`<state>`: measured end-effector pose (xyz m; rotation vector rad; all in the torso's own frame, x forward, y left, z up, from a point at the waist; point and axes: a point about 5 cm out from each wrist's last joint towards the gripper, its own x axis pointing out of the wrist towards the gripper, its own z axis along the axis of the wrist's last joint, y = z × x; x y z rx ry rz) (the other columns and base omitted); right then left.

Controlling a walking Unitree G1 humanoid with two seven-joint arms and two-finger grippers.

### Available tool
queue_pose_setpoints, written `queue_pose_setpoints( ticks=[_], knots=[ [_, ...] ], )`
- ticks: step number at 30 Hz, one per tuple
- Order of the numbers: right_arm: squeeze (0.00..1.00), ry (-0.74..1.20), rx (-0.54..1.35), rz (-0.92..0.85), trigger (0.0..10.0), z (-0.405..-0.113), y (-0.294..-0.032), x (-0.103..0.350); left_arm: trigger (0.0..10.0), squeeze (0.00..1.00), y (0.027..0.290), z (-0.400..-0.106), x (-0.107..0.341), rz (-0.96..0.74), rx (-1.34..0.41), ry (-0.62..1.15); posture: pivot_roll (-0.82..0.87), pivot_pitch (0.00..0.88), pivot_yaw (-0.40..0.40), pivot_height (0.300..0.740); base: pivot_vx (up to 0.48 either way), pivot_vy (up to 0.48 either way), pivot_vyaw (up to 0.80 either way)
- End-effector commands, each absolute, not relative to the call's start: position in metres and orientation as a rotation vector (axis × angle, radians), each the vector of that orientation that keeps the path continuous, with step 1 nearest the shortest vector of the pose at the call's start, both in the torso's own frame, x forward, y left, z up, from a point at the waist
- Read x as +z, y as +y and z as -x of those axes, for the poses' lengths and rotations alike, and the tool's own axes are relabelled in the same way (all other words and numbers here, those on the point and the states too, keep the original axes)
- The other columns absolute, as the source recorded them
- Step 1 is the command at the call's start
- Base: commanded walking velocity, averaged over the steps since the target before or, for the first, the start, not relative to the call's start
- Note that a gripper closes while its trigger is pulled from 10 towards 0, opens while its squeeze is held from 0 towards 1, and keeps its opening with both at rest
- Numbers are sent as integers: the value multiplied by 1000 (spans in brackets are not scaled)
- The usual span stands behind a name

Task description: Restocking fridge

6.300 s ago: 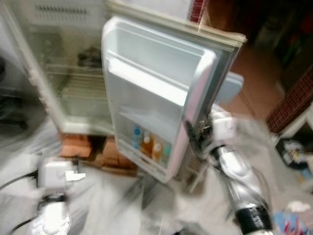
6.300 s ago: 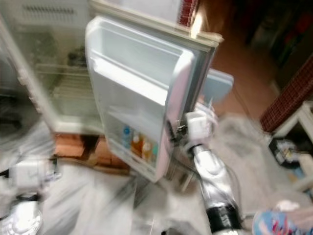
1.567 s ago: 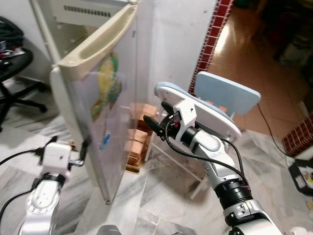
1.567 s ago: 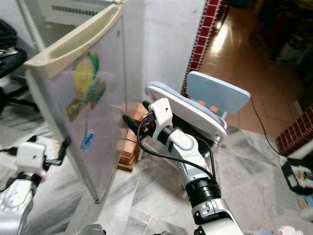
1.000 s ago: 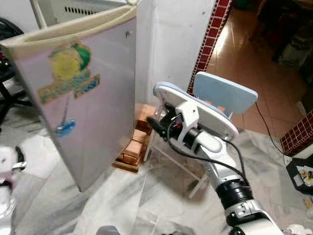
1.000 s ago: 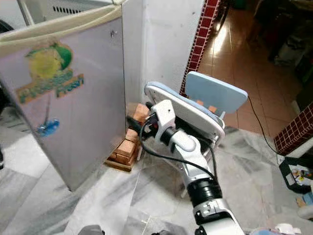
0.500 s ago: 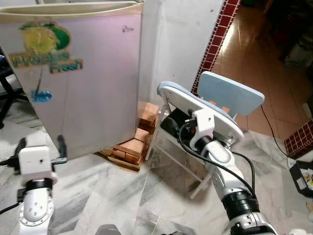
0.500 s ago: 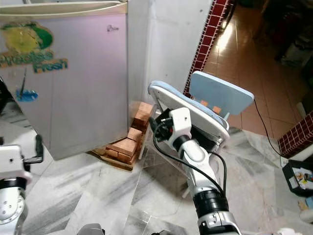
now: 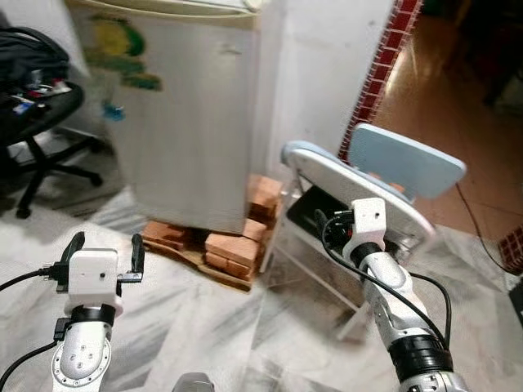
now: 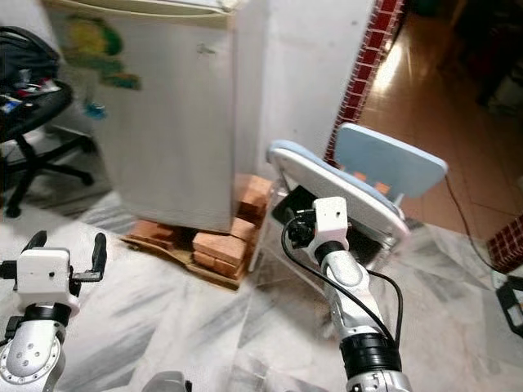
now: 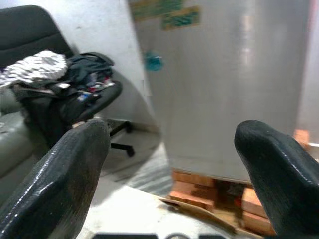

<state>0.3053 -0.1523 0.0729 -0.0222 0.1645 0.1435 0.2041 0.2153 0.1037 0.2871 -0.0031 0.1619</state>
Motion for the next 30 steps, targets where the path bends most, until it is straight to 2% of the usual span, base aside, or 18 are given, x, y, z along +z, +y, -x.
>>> queue_pose_setpoints(
  ticks=[1, 10, 13, 30],
  knots=[
    [0, 167, 113, 22, 10000, -308, -156, 75, 10000, 0, 213, -207, 109, -293, 150, -19, 113, 12, -52, 740, 0, 480, 0],
    [0, 153, 72, 88, 10000, -309, -164, 74, 10000, 0, 210, -207, 109, -272, 124, -12, 108, 3, -52, 740, 0, 480, 0],
    [0, 182, 95, 25, 10000, -310, -163, 71, 10000, 0, 209, -209, 108, -266, 114, -11, 109, 0, -54, 740, 0, 480, 0],
    [0, 148, 105, -22, 10000, -306, -163, 72, 10000, 0, 203, -203, 88, -217, 74, 60, 99, 0, -59, 740, 0, 480, 0]
  ],
)
